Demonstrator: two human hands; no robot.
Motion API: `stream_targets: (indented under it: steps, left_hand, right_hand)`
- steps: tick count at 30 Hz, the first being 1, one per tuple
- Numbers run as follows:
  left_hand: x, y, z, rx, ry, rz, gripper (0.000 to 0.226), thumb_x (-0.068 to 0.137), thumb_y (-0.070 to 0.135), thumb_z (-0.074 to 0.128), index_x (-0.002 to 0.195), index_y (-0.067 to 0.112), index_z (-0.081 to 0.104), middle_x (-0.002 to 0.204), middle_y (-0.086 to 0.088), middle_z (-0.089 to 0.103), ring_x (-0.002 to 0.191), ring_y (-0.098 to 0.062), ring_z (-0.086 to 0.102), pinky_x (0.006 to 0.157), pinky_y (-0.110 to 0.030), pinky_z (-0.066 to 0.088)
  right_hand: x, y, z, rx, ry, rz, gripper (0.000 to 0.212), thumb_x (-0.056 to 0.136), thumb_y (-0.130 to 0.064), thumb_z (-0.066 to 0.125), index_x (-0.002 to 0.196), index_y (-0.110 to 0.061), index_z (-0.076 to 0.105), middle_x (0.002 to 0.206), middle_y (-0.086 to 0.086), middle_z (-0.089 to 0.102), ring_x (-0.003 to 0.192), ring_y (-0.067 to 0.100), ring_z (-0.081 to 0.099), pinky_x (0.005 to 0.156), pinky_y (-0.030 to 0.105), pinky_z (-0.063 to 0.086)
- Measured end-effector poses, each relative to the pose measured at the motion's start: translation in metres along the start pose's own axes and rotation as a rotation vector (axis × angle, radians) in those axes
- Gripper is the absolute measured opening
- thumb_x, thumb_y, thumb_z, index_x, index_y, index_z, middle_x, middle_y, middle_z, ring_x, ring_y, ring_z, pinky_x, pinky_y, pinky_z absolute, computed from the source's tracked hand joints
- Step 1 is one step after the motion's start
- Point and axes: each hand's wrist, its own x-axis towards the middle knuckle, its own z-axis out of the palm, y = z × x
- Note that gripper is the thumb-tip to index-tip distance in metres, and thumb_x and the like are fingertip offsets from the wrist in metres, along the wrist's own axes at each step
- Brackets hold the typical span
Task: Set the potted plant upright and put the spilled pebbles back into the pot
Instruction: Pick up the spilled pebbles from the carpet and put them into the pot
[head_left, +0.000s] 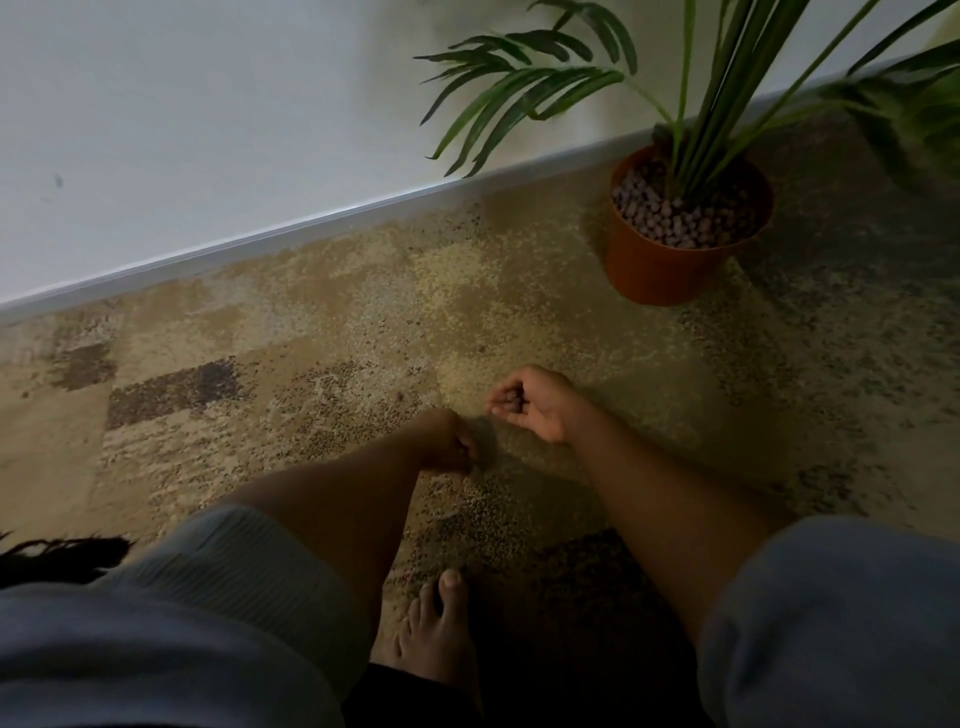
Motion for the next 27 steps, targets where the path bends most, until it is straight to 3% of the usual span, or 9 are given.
stream_targets:
  steps: [4, 7, 11, 14, 16, 22, 27]
  left_hand:
    - [-0.001, 0.004, -0.002, -0.011, -0.041, 0.006, 0.022, 0.079, 0.028, 0.076, 0.101, 0.029, 0.074, 0.093, 0.007, 0.067, 0.074, -0.005, 0.06, 0.076, -0.022, 0.053]
    - [0.003, 0.007, -0.004, -0.137, -0.018, -0.018, 0.021, 0.083, 0.02, 0.073, 0.104, 0.023, 0.075, 0.098, -0.002, 0.074, 0.076, -0.01, 0.065, 0.069, -0.022, 0.056]
    - [0.013, 0.022, -0.017, -0.787, 0.006, -0.158, 0.018, 0.089, 0.013, 0.064, 0.104, 0.005, 0.071, 0.104, -0.008, 0.071, 0.091, -0.016, 0.067, 0.085, -0.03, 0.056]
    - [0.019, 0.037, -0.032, -1.304, -0.068, -0.156, 0.018, 0.095, 0.003, 0.048, 0.101, 0.001, 0.064, 0.097, -0.01, 0.066, 0.084, -0.014, 0.063, 0.08, -0.024, 0.054]
    - [0.024, 0.046, -0.04, -1.525, -0.083, -0.133, 0.022, 0.095, 0.001, 0.041, 0.1, 0.002, 0.062, 0.092, -0.01, 0.063, 0.082, -0.014, 0.061, 0.075, -0.023, 0.054]
    - [0.042, 0.092, -0.068, -1.771, -0.001, -0.095, 0.023, 0.097, 0.013, 0.038, 0.09, 0.006, 0.059, 0.087, -0.008, 0.058, 0.077, -0.014, 0.056, 0.072, -0.022, 0.049]
    - [0.058, 0.14, -0.1, -1.83, 0.128, -0.101, 0.022, 0.099, 0.01, 0.041, 0.081, 0.006, 0.053, 0.078, -0.007, 0.051, 0.068, -0.012, 0.052, 0.064, -0.019, 0.048]
  right_hand:
    - [0.001, -0.002, -0.002, 0.032, 0.021, -0.005, 0.013, 0.085, 0.002, 0.048, 0.09, 0.004, 0.06, 0.075, 0.012, 0.055, 0.078, 0.02, 0.054, 0.075, 0.03, 0.056]
    - [-0.001, -0.004, -0.004, 0.107, 0.023, -0.006, 0.011, 0.087, 0.002, 0.047, 0.09, 0.003, 0.057, 0.078, 0.014, 0.056, 0.082, 0.022, 0.053, 0.075, 0.031, 0.055]
    - [-0.004, -0.013, -0.006, 0.231, 0.055, -0.017, 0.009, 0.089, -0.002, 0.045, 0.087, -0.003, 0.054, 0.077, 0.014, 0.054, 0.076, 0.022, 0.055, 0.077, 0.032, 0.055]
    - [-0.005, -0.024, -0.008, 0.343, 0.102, -0.053, 0.017, 0.092, -0.005, 0.043, 0.078, -0.005, 0.052, 0.074, 0.011, 0.055, 0.07, 0.019, 0.053, 0.075, 0.031, 0.052]
    - [-0.007, -0.035, -0.011, 0.441, 0.117, -0.082, 0.019, 0.093, -0.006, 0.043, 0.076, -0.006, 0.051, 0.074, 0.011, 0.053, 0.07, 0.018, 0.052, 0.079, 0.032, 0.053]
    - [-0.017, -0.072, -0.02, 0.671, 0.125, -0.212, 0.017, 0.096, -0.011, 0.041, 0.092, -0.001, 0.055, 0.087, 0.015, 0.056, 0.088, 0.023, 0.059, 0.088, 0.032, 0.052]
    - [-0.03, -0.097, -0.031, 0.81, 0.197, -0.331, 0.016, 0.092, -0.006, 0.042, 0.081, -0.003, 0.054, 0.082, 0.013, 0.052, 0.084, 0.024, 0.058, 0.091, 0.033, 0.052]
